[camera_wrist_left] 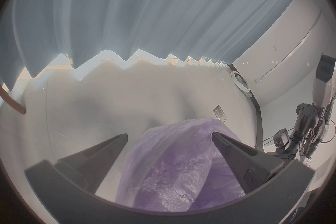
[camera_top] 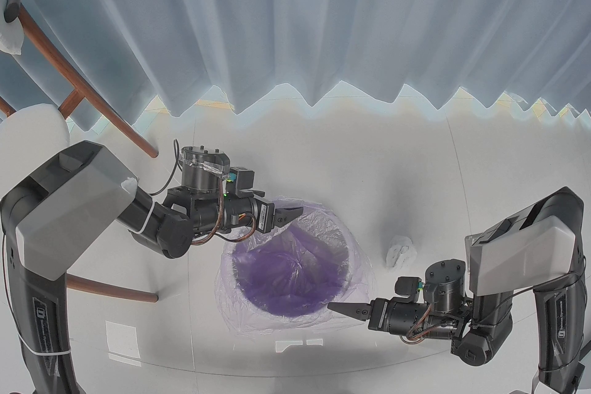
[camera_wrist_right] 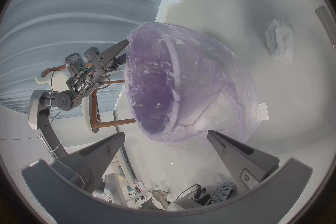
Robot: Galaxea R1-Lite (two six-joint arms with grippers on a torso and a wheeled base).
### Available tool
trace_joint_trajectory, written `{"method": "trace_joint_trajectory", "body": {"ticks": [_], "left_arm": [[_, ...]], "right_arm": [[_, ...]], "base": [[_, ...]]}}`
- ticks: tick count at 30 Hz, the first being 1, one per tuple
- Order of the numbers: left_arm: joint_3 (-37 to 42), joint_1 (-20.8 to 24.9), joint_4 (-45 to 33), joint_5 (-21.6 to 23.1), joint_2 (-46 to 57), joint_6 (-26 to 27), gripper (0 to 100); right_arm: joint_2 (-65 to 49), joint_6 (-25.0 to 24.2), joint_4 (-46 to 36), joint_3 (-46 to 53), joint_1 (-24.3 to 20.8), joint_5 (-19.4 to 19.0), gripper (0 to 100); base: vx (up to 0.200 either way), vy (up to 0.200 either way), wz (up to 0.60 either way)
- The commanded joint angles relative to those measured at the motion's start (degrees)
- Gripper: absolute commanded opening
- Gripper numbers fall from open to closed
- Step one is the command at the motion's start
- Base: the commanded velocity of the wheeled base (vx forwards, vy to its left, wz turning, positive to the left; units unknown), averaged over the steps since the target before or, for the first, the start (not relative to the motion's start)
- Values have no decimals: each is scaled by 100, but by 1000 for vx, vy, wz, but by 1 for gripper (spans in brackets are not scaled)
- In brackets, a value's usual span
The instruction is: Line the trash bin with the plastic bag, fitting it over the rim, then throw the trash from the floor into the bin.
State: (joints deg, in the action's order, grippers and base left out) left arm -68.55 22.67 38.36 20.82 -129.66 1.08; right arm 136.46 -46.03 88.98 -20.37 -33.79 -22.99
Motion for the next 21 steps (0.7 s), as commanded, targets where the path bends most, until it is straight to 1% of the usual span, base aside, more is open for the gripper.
{"method": "trace_joint_trajectory", "body": {"ticks": [1, 2, 3, 10, 17, 21], "left_arm": [[-9, 18, 4, -26, -103, -21, 100], [-9, 18, 4, -34, -95, -21, 100], [-9, 9, 4, -34, -86, -29, 0], [-1, -61, 171, -43, 28, -38, 0], [87, -97, 180, -43, 213, -65, 0], [87, -228, 189, -52, 239, -73, 0]], "right_arm": [[21, 6, 102, -2, -13, -4, 100], [21, 6, 102, -2, -13, -4, 100], [21, -2, 102, -2, -13, -4, 100], [21, 6, 102, -2, -13, -4, 100], [30, 6, 102, -2, -13, -4, 100], [30, 6, 102, -2, -13, -4, 100]], "base": [[0, 0, 0], [0, 0, 0], [0, 0, 0], [0, 0, 0], [0, 0, 0], [0, 0, 0]]}}
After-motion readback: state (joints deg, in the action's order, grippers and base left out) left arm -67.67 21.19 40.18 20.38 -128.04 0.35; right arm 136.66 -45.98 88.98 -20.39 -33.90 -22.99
